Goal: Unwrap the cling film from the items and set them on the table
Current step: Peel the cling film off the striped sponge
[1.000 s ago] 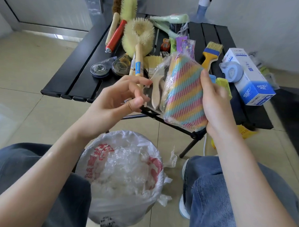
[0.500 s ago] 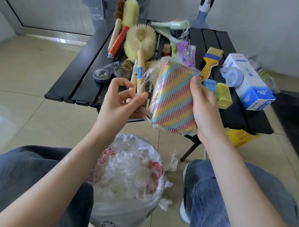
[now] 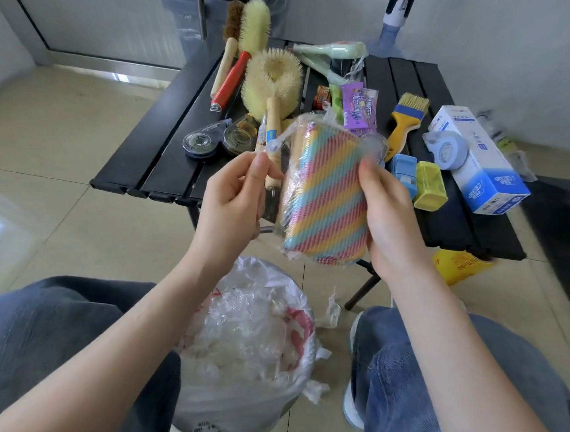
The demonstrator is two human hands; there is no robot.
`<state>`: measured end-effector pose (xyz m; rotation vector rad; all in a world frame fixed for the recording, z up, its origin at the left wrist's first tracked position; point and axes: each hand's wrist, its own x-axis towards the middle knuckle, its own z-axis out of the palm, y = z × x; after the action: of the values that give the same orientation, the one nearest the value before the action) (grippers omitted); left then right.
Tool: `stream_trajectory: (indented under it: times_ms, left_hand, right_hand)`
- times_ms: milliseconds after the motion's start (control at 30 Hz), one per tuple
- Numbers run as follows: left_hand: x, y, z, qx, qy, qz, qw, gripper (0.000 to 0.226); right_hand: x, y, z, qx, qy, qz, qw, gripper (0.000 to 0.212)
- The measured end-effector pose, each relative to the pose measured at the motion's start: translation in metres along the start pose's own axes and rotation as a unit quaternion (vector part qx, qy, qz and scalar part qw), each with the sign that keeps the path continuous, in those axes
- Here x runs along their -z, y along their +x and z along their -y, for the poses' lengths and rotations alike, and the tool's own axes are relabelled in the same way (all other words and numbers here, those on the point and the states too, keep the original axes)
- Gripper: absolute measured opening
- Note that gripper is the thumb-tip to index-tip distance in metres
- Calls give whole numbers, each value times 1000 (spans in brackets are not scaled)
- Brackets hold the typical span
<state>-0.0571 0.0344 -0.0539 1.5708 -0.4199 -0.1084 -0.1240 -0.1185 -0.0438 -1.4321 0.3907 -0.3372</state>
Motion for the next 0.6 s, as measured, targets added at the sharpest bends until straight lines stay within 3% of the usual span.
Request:
stream_trajectory:
  times_ms: [300,467,600]
  left_hand:
    - [4,7,0,-29,37,30,998,29]
    - [3,2,-8,-3,-65,44,997,30]
    - [0,0,-11,7,-76,28,997,38]
  right_hand:
    - [2,3,-1,-114,160,-15,980,38]
    - [-1,-2,-2,-22,-28,-12,999,33]
    - [-7,-10,-7,114,-226,-46,966,32]
